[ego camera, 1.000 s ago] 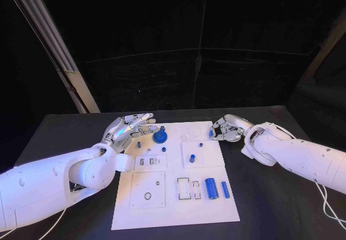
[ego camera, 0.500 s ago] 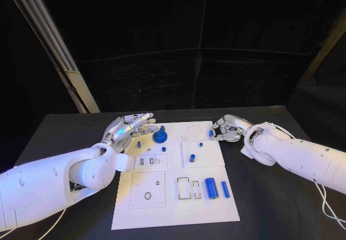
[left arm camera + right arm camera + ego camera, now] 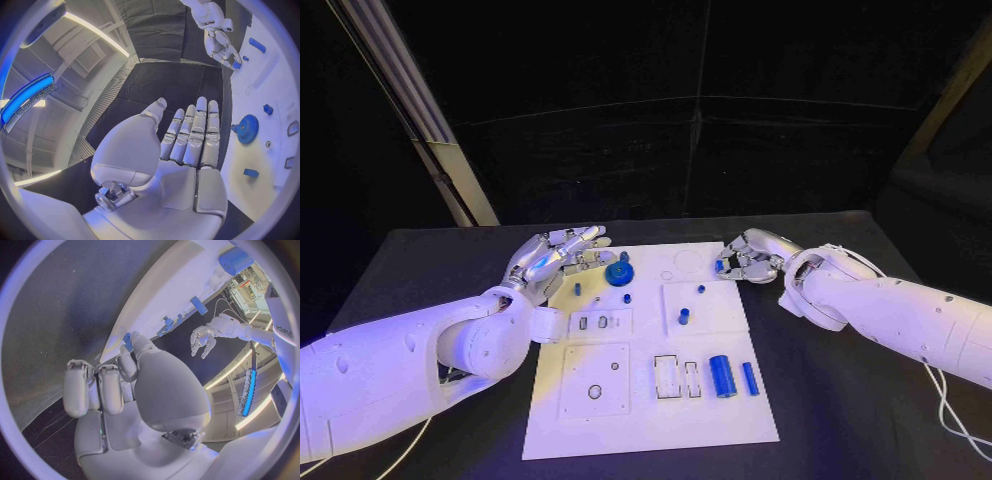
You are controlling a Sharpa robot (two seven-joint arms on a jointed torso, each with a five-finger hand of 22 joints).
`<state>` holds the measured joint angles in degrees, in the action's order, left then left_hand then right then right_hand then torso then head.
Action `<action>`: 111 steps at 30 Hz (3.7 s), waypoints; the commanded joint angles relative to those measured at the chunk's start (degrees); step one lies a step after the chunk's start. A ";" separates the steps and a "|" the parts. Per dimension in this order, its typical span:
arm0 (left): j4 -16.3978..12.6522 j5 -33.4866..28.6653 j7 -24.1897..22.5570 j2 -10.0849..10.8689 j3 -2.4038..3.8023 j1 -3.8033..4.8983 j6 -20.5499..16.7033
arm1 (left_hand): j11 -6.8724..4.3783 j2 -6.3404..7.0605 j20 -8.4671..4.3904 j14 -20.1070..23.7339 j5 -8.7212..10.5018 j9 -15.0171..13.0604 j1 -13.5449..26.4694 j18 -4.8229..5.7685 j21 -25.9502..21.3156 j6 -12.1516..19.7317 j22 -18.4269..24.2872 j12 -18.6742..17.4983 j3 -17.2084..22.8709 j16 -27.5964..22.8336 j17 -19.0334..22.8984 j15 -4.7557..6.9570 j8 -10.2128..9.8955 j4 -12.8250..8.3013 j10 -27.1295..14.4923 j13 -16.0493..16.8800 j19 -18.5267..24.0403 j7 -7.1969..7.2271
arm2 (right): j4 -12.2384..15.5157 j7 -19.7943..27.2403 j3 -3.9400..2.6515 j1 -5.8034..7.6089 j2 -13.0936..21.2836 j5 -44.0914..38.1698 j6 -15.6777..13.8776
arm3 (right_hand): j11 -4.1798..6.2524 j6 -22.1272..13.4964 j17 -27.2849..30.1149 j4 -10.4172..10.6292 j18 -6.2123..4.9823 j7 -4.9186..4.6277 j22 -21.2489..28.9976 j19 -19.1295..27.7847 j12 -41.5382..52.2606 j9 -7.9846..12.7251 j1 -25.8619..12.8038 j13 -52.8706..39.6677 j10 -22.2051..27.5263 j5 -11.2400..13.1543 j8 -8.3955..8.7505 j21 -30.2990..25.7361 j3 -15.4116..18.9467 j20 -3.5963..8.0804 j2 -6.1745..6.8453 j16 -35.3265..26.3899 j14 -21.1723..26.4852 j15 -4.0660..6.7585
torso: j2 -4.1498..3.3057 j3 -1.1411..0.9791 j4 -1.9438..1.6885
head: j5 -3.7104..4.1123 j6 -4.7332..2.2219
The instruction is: Assemble the parts on the task board
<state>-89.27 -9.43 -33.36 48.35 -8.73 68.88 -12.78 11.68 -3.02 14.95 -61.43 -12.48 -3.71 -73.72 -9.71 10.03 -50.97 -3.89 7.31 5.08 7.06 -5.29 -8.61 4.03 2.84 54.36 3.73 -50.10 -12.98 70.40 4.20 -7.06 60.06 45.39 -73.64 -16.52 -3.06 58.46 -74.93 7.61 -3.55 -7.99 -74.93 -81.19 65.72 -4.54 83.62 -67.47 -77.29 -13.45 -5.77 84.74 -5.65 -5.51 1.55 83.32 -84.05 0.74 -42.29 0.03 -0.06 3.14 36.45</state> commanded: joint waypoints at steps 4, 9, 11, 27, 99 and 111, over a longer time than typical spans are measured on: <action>-0.09 0.07 -0.08 0.03 0.04 0.07 0.61 | -0.02 -0.11 0.29 0.34 -0.30 0.01 -0.31 -0.82 -0.20 0.48 0.08 -0.18 0.29 -0.39 0.08 -0.23 -0.11 -0.15 -0.25 -0.06 -0.06 -1.89 | -0.06 -0.37 -0.03 0.09 -0.18 -0.20 -1.26 | -0.35 -2.41 -3.80 -0.14 0.59 -0.76 -1.68 0.08 -0.71 0.68 -0.72 0.73 0.29 0.54 1.58 0.24 -0.21 0.08 0.47 0.06 -3.58 0.11 | 0.01 0.00 -0.02 | -0.08 0.11; -0.09 0.07 -0.04 0.03 0.04 0.07 0.57 | -0.02 -0.11 0.29 0.34 -0.30 0.01 -0.31 -0.82 -0.20 0.48 0.08 -0.18 0.29 -0.39 0.08 -0.23 -0.11 -0.15 -0.25 -0.06 -0.06 -1.89 | -0.15 -0.62 -0.03 0.09 -0.28 -0.20 -1.02 | -0.49 -2.93 -3.66 -0.24 0.57 -0.89 -1.62 0.13 -1.00 0.73 -0.83 0.98 0.48 0.77 1.81 0.21 -0.20 -0.03 0.66 -0.03 -3.54 -0.01 | 0.02 -0.01 0.00 | -0.09 0.14; -0.09 0.07 -0.02 0.02 0.04 0.07 0.56 | -0.02 -0.14 0.29 0.33 -0.29 0.01 -0.28 -0.82 -0.22 0.48 0.07 -0.17 0.36 -0.40 0.08 -0.23 -0.09 -0.17 -0.24 -0.06 -0.08 -1.90 | -0.18 -0.71 -0.03 0.09 -0.36 -0.20 -0.86 | -0.51 -3.06 -3.63 -0.27 0.56 -0.92 -1.58 0.16 -1.08 0.74 -0.86 1.05 0.53 0.84 1.86 0.19 -0.19 -0.06 0.72 -0.05 -3.54 -0.04 | 0.00 0.00 0.01 | -0.06 0.15; -0.02 0.07 0.16 0.01 0.04 0.07 0.46 | -0.01 -0.15 0.30 0.33 -0.29 0.01 -0.28 -0.82 -0.24 0.49 0.07 -0.17 0.41 -0.42 0.08 -0.23 -0.09 -0.20 -0.25 -0.06 -0.09 -1.90 | -0.23 -0.82 -0.03 0.09 -0.72 -0.20 -0.20 | -0.55 -2.56 -3.64 -0.66 0.55 -0.88 -1.63 0.16 -1.16 0.32 -1.10 1.10 0.58 1.55 1.00 0.20 -0.44 -0.33 0.62 -0.08 -3.52 -0.18 | 0.01 0.00 0.01 | -0.01 0.19; 2.02 -0.33 -0.87 -0.03 0.06 1.44 -0.29 | -0.03 -0.21 0.29 0.27 -0.30 0.00 -0.33 -0.83 -0.30 0.49 0.06 -0.14 0.65 -0.45 0.08 -0.21 -0.05 -0.34 -0.23 -0.05 -0.14 -1.88 | 11.32 -16.76 2.78 0.45 -17.06 -16.58 5.49 | 1.08 2.86 -3.31 -1.78 0.51 1.02 -1.47 0.27 -2.69 -0.20 -2.78 1.88 0.79 4.85 -0.99 0.03 -9.21 1.07 -0.99 -0.56 -3.44 1.26 | 1.19 1.06 -0.64 | -3.84 3.32; 2.05 -0.33 -0.78 -0.16 0.06 1.44 -0.18 | -0.03 -0.21 0.29 0.27 -0.30 0.00 -0.33 -0.83 -0.30 0.49 0.06 -0.14 0.65 -0.45 0.08 -0.21 -0.05 -0.34 -0.23 -0.05 -0.14 -1.88 | 10.35 -16.00 2.90 0.30 -17.58 -16.70 8.03 | 1.05 2.88 -3.27 -1.73 0.50 0.98 -1.42 0.30 -3.02 -0.17 -3.26 2.12 1.02 4.97 -0.89 0.00 -9.35 1.05 -0.59 -0.61 -3.43 1.24 | 1.22 1.10 -0.64 | -4.03 3.61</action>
<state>-87.18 -9.66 -33.34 48.25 -8.72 70.22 -13.22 11.68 -3.02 14.95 -61.42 -12.48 -3.71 -73.72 -9.71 10.03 -50.97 -3.89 7.31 5.40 6.83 -5.29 -8.61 4.03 2.52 54.36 3.74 -50.10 -12.98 80.78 -12.51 -4.15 60.29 27.90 -89.89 -10.50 -1.93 60.74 -74.90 5.92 -3.55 -7.17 -74.91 -81.20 62.90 -4.60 80.88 -65.42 -76.74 -8.45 -6.52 84.74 -14.74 -4.69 0.99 83.07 -83.83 1.95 -41.10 1.10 -0.74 -0.87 40.03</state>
